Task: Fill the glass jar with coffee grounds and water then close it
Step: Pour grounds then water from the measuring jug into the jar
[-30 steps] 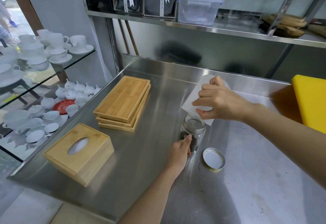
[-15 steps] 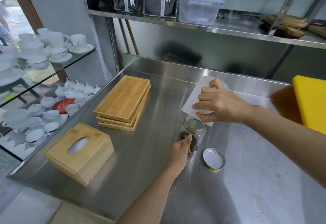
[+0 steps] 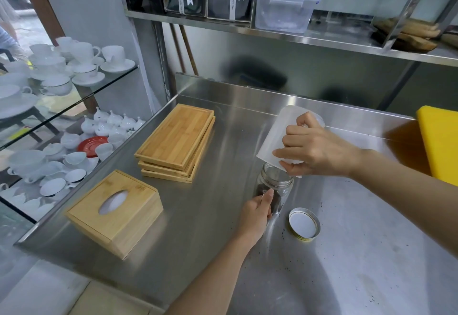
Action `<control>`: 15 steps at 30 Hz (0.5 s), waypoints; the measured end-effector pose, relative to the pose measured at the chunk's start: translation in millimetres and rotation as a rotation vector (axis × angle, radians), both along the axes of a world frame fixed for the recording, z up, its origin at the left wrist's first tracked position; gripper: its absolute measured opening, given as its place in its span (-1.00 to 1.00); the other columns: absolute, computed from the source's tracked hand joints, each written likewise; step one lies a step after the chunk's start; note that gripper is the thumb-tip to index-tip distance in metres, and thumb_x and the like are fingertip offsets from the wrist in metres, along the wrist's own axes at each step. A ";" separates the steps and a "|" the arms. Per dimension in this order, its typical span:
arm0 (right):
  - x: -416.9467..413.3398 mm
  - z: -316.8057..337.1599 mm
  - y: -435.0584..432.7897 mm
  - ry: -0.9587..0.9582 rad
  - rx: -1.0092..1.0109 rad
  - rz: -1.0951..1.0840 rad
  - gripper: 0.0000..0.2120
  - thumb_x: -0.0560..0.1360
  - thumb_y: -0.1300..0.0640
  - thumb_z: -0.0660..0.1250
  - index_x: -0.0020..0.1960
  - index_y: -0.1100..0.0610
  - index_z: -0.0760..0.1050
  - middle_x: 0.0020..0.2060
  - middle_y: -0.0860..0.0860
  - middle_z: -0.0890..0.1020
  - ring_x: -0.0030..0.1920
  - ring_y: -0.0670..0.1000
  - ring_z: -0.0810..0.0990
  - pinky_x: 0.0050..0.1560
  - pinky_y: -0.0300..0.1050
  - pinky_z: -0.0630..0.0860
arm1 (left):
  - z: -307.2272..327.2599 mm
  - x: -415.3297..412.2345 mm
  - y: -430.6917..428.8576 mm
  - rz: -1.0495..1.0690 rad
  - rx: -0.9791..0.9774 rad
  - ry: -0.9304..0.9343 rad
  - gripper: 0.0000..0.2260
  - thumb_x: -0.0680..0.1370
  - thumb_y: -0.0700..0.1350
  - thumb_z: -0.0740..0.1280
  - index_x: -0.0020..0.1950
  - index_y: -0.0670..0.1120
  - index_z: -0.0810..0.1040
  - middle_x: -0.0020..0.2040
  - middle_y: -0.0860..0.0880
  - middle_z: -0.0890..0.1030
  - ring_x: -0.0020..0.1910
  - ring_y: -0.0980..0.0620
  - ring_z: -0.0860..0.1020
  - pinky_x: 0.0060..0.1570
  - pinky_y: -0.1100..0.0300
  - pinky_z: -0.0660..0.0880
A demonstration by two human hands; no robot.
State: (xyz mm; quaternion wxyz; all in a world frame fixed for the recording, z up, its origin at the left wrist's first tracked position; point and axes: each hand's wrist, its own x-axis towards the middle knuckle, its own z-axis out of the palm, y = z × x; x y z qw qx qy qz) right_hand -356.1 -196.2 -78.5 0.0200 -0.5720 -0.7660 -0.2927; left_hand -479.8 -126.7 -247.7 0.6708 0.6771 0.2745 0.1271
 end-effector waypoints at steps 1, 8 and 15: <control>-0.2 -1.4 -0.7 -0.005 0.008 0.003 -0.67 0.51 0.15 0.15 -0.28 0.22 0.60 -0.49 0.09 0.46 -0.42 0.15 0.43 -0.18 0.00 0.26 | 0.5 -0.2 0.3 -0.002 -0.001 0.004 -0.54 0.55 0.14 0.17 -0.47 -0.08 0.30 -0.48 -0.02 0.35 -0.44 0.08 0.31 -0.33 0.27 0.28; -1.8 1.7 -0.1 -0.020 0.013 0.017 -0.70 0.50 0.15 0.17 -0.27 0.22 0.60 -0.48 0.08 0.46 -0.41 0.14 0.43 -0.18 -0.01 0.27 | 3.1 -1.3 0.8 -0.015 0.033 0.017 -0.55 0.55 0.15 0.15 -0.45 -0.07 0.29 -0.46 -0.02 0.35 -0.45 0.10 0.30 -0.34 0.26 0.25; -1.6 -0.1 -3.6 -0.027 0.006 0.001 -0.63 0.56 0.13 0.09 -0.21 0.22 0.61 -0.45 0.09 0.49 -0.40 0.14 0.46 -0.15 0.00 0.27 | 6.4 -3.3 0.8 -0.031 0.024 0.013 -0.56 0.56 0.15 0.14 -0.46 -0.04 0.31 -0.45 -0.01 0.37 -0.46 0.13 0.32 -0.34 0.27 0.26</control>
